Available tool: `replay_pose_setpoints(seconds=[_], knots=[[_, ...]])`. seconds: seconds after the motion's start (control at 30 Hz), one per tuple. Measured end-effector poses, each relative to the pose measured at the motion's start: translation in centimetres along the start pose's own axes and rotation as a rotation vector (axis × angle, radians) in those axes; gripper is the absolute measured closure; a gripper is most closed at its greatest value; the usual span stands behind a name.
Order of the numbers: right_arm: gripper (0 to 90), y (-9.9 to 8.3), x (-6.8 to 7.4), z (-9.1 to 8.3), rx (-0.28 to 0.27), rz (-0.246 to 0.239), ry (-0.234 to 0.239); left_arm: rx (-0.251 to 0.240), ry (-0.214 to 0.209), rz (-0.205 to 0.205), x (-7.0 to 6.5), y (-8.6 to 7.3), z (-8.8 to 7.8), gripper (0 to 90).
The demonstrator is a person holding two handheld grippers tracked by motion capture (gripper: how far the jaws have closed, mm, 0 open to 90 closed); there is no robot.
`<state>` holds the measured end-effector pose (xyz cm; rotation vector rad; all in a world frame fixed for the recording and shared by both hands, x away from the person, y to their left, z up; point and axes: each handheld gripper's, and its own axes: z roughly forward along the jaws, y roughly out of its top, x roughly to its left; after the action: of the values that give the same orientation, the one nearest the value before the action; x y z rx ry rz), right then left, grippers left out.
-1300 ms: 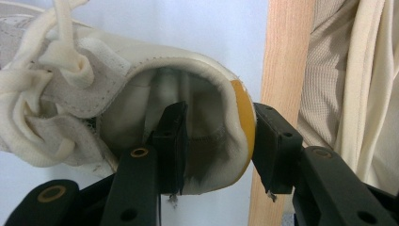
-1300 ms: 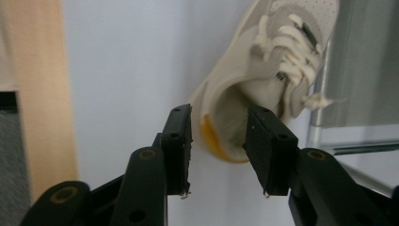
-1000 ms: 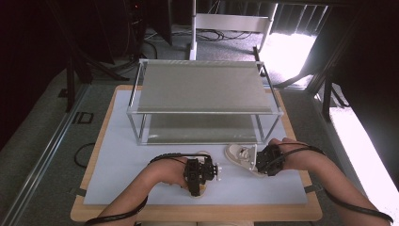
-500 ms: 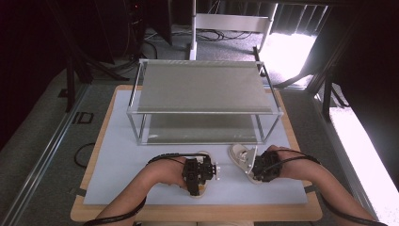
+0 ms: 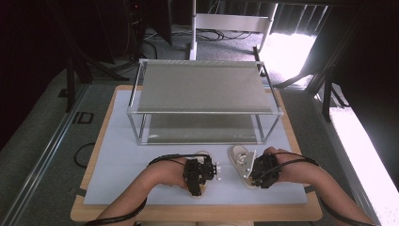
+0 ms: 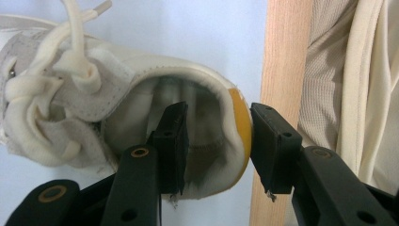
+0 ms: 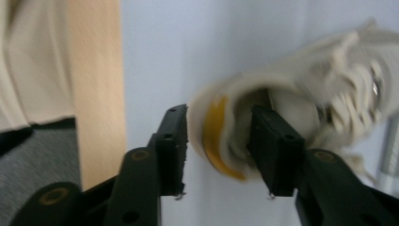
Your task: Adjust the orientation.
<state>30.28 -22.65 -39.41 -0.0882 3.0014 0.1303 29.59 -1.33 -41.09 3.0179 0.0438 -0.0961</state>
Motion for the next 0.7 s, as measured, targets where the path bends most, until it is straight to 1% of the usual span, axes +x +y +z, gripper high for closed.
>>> replay_pose_setpoints(seconds=[0.03, 0.07, 0.1, 0.17, 0.2, 0.23, 0.27, 0.3, 0.33, 0.4, 0.43, 0.47, 0.5, 0.57, 0.6, 0.63, 0.67, 0.7], knots=[[60.6, -0.2, -0.1, 0.1, 0.007, 0.001, -0.004, 0.003, -0.003, -0.006, 0.0, 0.0, 0.1, 57.7], [64.1, -0.3, -0.1, 0.3, 0.002, 0.004, 0.011, 0.007, -0.006, -0.007, -0.1, 0.1, 0.2, 57.7], [64.1, -0.4, -0.1, 0.5, -0.011, -0.007, 0.018, 0.013, -0.008, -0.005, -0.1, 0.1, 0.3, 58.2], [64.9, -0.4, 0.0, 0.6, -0.018, -0.021, 0.018, 0.019, -0.011, 0.002, 0.0, 0.2, 0.5, 58.7], [65.3, -0.4, 0.0, 0.6, -0.015, -0.030, 0.019, 0.016, -0.034, 0.003, 0.0, 0.2, 0.6, 61.6], [65.8, -0.3, -0.1, 0.6, -0.014, -0.034, 0.024, 0.014, -0.041, 0.011, 0.0, 0.2, 0.7, 66.8], [66.4, -0.3, -0.1, 0.6, -0.012, -0.039, 0.029, 0.020, -0.051, 0.013, 0.0, 0.3, 0.9, 68.4], [67.2, -0.3, -0.2, 0.6, -0.010, -0.043, 0.037, 0.014, -0.060, 0.020, 0.0, 0.4, 0.9, 71.6], [68.3, -0.2, -0.3, 0.6, -0.007, -0.049, 0.044, 0.003, -0.058, 0.040, -0.1, 0.4, 0.8, 73.0], [71.3, 0.0, -0.1, 0.4, -0.017, -0.064, 0.059, -0.021, -0.069, 0.036, 0.0, 0.5, 0.7, 74.2], [72.2, 0.2, 0.0, 0.2, -0.024, -0.073, 0.066, -0.033, -0.062, 0.050, 0.0, 0.6, 0.6, 74.3], [72.3, 0.4, 0.1, 0.0, -0.031, -0.082, 0.068, -0.037, -0.062, 0.052, -0.1, 0.7, 0.6, 74.3], [72.4, 0.6, 0.3, 0.0, -0.030, -0.085, 0.071, -0.046, -0.051, 0.070, -0.1, 0.8, 0.5, 74.3], [72.5, 0.9, 0.6, 0.0, -0.026, -0.112, 0.060, -0.069, -0.039, 0.089, -0.3, 0.9, 0.4, 75.1], [72.5, 0.9, 0.8, 0.0, -0.028, -0.117, 0.052, -0.076, -0.033, 0.098, -0.3, 1.0, 0.3, 75.1], [72.4, 0.9, 0.8, -0.1, -0.039, -0.128, 0.053, -0.080, -0.042, 0.094, -0.4, 1.0, 0.2, 75.2], [72.4, 0.9, 0.9, -0.1, -0.055, -0.127, 0.060, -0.079, -0.038, 0.106, -0.4, 1.1, 0.2, 75.1], [72.4, 0.9, 1.0, -0.2, -0.063, -0.127, 0.068, -0.079, -0.045, 0.098, -0.4, 1.2, 0.2, 75.0]])
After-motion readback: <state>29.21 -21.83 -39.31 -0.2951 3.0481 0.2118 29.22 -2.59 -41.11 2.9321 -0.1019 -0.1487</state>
